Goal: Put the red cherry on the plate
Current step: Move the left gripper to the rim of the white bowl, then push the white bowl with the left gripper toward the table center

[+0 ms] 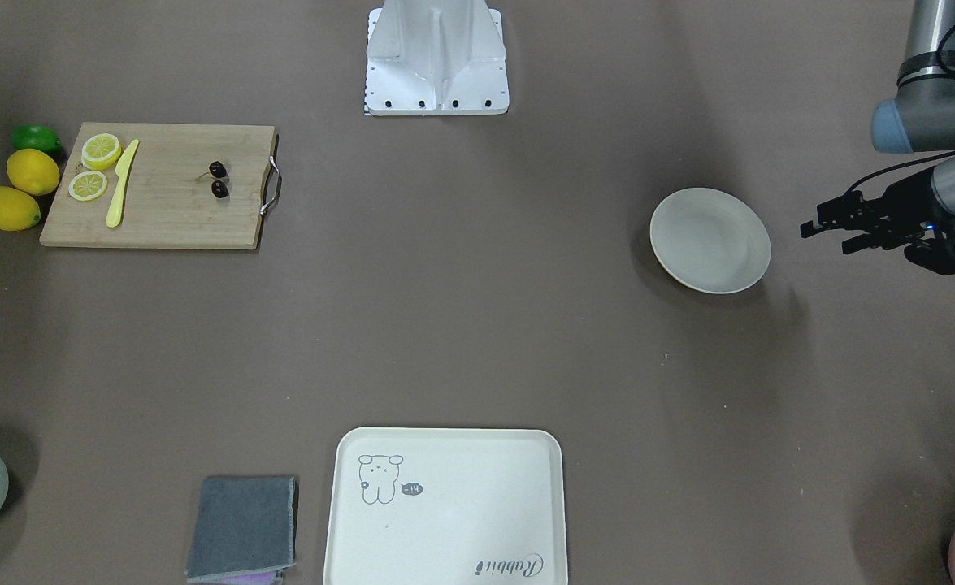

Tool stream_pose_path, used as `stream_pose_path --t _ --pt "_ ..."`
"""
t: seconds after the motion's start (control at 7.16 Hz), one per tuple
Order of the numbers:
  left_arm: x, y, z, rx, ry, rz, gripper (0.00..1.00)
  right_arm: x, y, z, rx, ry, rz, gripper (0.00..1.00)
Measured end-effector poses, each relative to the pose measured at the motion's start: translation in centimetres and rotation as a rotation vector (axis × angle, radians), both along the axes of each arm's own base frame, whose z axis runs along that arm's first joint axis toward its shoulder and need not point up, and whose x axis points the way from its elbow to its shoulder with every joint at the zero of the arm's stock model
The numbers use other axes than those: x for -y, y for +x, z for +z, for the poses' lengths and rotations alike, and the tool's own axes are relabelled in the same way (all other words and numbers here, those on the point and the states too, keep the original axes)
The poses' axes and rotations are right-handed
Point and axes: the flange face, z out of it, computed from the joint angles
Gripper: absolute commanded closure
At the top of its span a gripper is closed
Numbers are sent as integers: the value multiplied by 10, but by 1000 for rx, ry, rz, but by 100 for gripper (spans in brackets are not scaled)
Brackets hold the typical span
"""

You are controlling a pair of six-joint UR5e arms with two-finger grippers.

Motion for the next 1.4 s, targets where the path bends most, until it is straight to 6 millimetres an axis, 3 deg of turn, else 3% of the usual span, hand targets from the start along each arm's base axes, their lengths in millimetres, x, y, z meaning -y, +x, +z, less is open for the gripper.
stream_pose_path --t 0.42,0.7,0.98,1.12,1.4 --pt "-7 16 7 5 11 -10 2 0 0 0 1 0 -1 0" --pt "-19 41 5 1 5 -24 12 0 0 0 5 -2 0 0" --pt "-32 68 -1 -10 -4 -37 62 0 -1 0 7 -2 0 0" --pt "-35 72 -2 -13 -6 -39 100 0 -1 0 8 -2 0 0" --pt "-39 72 -1 -23 -9 -40 100 -2 -1 1 8 -4 -1 0"
